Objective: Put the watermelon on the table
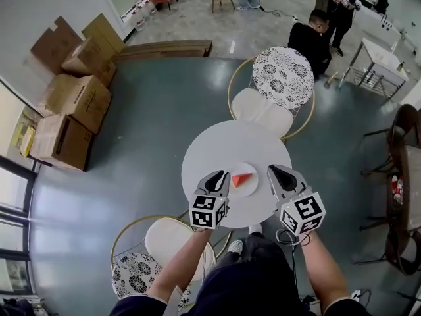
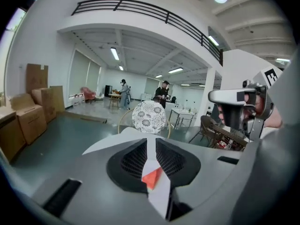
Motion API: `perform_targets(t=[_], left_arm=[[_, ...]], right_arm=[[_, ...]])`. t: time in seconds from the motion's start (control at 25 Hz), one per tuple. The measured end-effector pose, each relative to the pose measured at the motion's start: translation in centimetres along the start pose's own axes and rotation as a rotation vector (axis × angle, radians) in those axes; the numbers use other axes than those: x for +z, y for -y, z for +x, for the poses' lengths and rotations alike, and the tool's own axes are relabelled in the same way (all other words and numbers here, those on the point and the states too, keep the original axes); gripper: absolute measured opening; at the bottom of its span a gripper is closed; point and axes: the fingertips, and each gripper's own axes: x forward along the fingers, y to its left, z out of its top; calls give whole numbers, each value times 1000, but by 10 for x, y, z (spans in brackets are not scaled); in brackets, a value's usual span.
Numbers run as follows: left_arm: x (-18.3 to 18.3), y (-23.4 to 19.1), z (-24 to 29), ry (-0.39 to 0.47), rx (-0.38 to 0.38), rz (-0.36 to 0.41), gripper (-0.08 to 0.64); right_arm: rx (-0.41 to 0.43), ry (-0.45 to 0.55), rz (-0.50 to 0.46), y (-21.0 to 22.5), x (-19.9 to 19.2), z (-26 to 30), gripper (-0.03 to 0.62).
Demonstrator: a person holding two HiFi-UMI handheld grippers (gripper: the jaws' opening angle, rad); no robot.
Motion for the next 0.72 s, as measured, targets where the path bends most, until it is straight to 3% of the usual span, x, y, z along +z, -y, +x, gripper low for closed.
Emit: perform_targets(t=[0.24, 0.72], left_arm=[[49, 33, -31, 126, -65, 78, 6], [94, 63, -68, 230, -177, 61, 6]], right_arm=[[38, 35, -40, -15, 18, 4, 3], [112, 93, -75, -41, 45, 4, 3]])
